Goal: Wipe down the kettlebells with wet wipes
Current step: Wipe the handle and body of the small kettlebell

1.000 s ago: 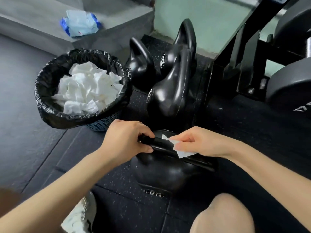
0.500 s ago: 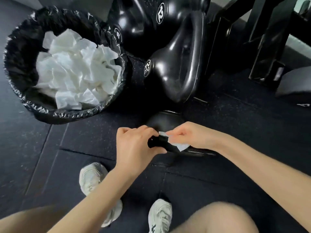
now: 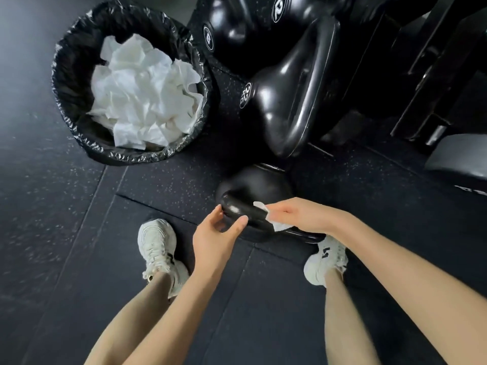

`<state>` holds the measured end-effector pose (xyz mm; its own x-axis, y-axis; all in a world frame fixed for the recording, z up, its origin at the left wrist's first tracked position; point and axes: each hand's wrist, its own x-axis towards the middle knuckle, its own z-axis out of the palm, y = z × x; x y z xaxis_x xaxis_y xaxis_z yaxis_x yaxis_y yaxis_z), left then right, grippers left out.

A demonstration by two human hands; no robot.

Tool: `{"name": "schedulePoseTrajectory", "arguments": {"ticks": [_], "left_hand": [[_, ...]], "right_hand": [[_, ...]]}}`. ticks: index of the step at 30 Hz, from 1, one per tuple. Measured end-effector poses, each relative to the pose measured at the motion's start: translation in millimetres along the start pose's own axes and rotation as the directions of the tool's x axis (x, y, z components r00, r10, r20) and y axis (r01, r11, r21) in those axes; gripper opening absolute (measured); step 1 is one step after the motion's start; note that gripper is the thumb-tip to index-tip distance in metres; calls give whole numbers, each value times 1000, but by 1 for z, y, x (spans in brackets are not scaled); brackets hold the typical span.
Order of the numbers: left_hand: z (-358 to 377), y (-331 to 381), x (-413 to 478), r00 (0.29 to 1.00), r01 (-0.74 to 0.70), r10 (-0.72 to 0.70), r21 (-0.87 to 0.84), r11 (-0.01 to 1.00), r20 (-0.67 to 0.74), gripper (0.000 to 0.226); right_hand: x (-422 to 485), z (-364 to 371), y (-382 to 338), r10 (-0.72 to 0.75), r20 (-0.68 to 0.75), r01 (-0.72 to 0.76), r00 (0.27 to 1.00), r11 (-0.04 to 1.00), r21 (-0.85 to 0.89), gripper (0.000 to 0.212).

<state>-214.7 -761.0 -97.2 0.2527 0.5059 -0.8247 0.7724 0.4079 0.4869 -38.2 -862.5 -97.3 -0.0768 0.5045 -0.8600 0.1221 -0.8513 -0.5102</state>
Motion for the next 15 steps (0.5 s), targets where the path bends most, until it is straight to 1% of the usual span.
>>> {"name": "schedulePoseTrajectory", "arguments": {"ticks": [1, 2, 3, 4, 5, 6, 7, 8, 10, 11, 13, 14, 15], "left_hand": [[7, 1, -1, 999, 6, -6, 5, 1000, -35, 49], [11, 2, -1, 997, 21, -19, 16, 1000, -70, 33], [14, 4, -2, 995, 34, -32, 18, 999, -99, 23], [16, 5, -2, 992, 44, -42, 13, 999, -123, 26], [18, 5, -2, 989, 54, -53, 0, 999, -136, 41], [18, 6, -2, 987, 58, -59, -5, 998, -149, 63], [17, 5, 0, 986, 68, -67, 0, 998, -156, 80], [15, 7, 1, 984, 78, -75, 10, 997, -161, 86], [12, 10, 2, 982, 105, -101, 22, 994, -160, 82], [11, 12, 2, 983, 108, -103, 24, 994, -153, 81], [9, 14, 4, 985, 114, -109, 29, 993, -136, 83], [9, 14, 5, 985, 125, -120, 34, 992, -124, 79], [7, 14, 6, 986, 131, -125, 41, 991, -112, 70]], "right_hand": [[-8, -3, 12, 20, 6, -20, 1000, 1000, -7, 31], [-15, -6, 23, 39, 3, -39, 999, 999, 3, 29], [-22, -7, 33, 58, -13, -58, 998, 998, -4, 33], [-28, -8, 41, 70, -32, -71, 997, 997, -36, 38], [-33, -7, 47, 57, -55, -61, 997, 996, -68, 40], [-36, -6, 49, 40, -72, -47, 997, 994, -101, 40], [-38, -6, 49, 31, -90, -40, 995, 994, -102, 39], [-37, -5, 46, 30, -121, -40, 992, 996, -80, 36], [-28, 1, 38, 20, -173, -25, 985, 999, -29, 30], [-20, 5, 32, 6, -176, -6, 984, 1000, -2, 28], [-5, 11, 16, -45, -137, 52, 990, 997, 48, 25], [2, 12, 7, -55, -102, 63, 993, 995, 72, 26], [7, 11, -1, -66, -64, 71, 996, 993, 92, 27]]}}
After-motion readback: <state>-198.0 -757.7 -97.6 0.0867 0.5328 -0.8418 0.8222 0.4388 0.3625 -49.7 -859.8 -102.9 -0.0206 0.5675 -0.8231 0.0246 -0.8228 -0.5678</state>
